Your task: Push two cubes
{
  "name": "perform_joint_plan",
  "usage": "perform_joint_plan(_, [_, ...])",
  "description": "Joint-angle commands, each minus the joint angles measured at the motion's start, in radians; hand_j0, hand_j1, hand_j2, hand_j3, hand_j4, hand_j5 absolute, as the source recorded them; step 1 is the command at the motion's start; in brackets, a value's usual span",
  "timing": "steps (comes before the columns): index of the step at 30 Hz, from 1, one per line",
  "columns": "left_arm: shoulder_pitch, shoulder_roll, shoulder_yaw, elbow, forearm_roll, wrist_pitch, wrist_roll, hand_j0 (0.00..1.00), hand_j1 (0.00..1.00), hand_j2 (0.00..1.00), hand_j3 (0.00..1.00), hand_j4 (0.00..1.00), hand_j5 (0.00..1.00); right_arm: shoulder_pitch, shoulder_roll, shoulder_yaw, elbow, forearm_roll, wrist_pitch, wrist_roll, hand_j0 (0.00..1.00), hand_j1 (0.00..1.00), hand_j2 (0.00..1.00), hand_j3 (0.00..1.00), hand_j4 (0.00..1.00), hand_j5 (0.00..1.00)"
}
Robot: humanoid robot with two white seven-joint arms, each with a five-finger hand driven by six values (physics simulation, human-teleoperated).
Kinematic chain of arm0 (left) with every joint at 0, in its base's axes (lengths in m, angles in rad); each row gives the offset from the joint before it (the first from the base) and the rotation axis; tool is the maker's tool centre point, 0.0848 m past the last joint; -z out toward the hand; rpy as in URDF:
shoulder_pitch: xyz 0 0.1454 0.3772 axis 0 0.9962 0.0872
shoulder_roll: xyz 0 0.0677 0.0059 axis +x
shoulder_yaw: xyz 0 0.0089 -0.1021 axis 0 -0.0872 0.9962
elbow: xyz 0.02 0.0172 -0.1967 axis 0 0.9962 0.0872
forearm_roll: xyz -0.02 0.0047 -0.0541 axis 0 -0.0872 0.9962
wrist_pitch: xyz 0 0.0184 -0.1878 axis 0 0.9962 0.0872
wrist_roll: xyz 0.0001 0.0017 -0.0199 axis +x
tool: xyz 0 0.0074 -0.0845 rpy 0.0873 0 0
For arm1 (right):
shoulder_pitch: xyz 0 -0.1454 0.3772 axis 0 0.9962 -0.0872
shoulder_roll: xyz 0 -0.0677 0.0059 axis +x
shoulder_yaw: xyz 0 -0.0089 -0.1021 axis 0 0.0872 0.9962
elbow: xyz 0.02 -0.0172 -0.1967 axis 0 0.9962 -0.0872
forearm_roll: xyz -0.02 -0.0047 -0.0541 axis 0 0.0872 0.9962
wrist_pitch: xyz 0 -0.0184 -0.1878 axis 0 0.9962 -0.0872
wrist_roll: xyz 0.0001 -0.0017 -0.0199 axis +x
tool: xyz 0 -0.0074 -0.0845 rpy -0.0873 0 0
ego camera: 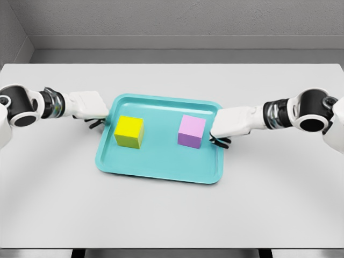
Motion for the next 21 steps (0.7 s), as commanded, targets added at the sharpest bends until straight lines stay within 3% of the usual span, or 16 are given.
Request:
perform_joint_plan(1, [-0.005,0.028,0.013,0.004,-0.001,-0.002,-0.001,0.00,0.00,0.00,0.00,0.00,0.00,-0.002,0.008,0.008,0.005,0.000,0.002,0.000,0.12,0.12,0.12,0.12,0.12,0.12])
perform_joint_plan(8, [-0.006,0.029,0.016,-0.007,0.013,-0.002,-0.001,0.00,0.00,0.00,0.00,0.00,0.00,-0.014,0.028,0.008,0.017,0.000,0.002,0.000,0.13,0.13,0.13,0.13,0.13,0.13])
perform_joint_plan(12, [-0.006,0.037,-0.059,-0.103,0.017,-0.002,-0.001,0.00,0.00,0.00,0.00,0.00,0.00,-0.026,0.042,0.028,0.022,0.000,0.002,0.000,0.13,0.13,0.13,0.13,0.13,0.13])
perform_joint_plan(21, [-0.009,0.020,-0.098,-0.103,0.016,-0.002,-0.001,0.00,0.00,0.00,0.00,0.00,0.00,-0.043,0.071,0.039,0.039,0.010,0.002,0.000,0.13,0.13,0.13,0.13,0.13,0.13])
